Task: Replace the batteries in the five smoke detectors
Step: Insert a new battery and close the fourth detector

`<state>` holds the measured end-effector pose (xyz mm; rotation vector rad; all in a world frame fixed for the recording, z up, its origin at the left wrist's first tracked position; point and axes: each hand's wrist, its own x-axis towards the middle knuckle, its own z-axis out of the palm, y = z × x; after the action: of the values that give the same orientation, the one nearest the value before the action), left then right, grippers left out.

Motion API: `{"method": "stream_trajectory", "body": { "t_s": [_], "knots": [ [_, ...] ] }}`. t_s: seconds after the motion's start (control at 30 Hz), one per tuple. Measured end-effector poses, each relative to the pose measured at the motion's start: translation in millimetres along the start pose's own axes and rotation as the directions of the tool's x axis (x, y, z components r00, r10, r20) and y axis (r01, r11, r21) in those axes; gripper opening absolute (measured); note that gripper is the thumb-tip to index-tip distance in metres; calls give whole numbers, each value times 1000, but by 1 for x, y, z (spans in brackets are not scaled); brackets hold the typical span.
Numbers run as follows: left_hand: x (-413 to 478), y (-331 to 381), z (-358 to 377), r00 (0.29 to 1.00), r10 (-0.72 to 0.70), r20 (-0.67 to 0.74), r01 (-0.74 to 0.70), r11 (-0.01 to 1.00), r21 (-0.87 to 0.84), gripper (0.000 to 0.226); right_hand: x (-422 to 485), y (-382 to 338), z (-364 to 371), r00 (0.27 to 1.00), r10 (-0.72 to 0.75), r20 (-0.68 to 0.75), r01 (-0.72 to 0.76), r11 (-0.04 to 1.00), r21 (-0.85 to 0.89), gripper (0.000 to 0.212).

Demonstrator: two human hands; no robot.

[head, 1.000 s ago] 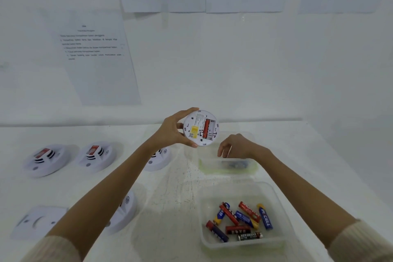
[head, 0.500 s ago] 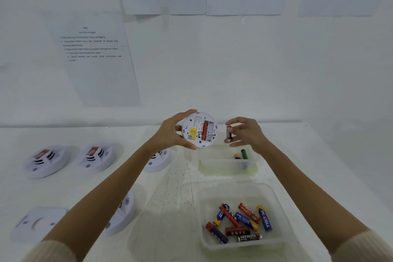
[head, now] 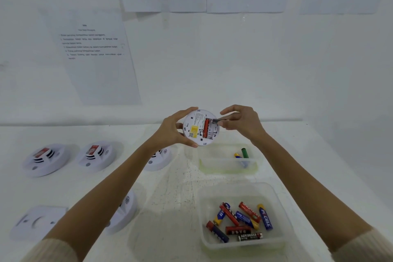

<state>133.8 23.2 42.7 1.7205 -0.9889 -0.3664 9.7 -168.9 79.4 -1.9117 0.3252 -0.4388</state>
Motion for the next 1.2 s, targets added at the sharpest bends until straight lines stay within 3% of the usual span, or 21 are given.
{"method": "stream_trajectory", "body": {
  "t_s": [0.17,0.3,0.37,0.47,0.53,0.67,0.87,1.07,1.2],
  "knots": [
    [0,2,2,1000,10,-4,-10,1000,-1,97,1,-6,4,999,-16,48,20,996,-87,16],
    [1,5,7,999,29,-20,-29,1000,0,96,5,-3,11,995,-74,-70,63,987,-149,34],
    [2,7,9,998,44,-38,-44,999,-9,96,4,3,19,977,-166,-133,137,970,-203,27],
    [3,9,8,997,44,-60,-46,998,-30,97,1,9,28,935,-253,-250,220,964,-150,10],
    [4,10,8,997,41,-71,-44,998,-35,97,1,9,26,948,-193,-254,176,980,-90,7],
    [4,9,12,997,50,-64,-51,998,-22,97,-1,6,21,996,71,-47,-60,975,213,9],
    [3,9,17,997,56,-50,-57,998,-24,95,-2,4,12,984,168,53,-176,913,367,8],
    [4,13,17,998,60,-36,-60,998,1,98,-1,12,15,990,137,-36,-111,908,405,9],
    [3,15,18,996,74,-45,-74,997,-3,96,1,18,19,988,60,-140,-14,950,311,12]
  ]
}}
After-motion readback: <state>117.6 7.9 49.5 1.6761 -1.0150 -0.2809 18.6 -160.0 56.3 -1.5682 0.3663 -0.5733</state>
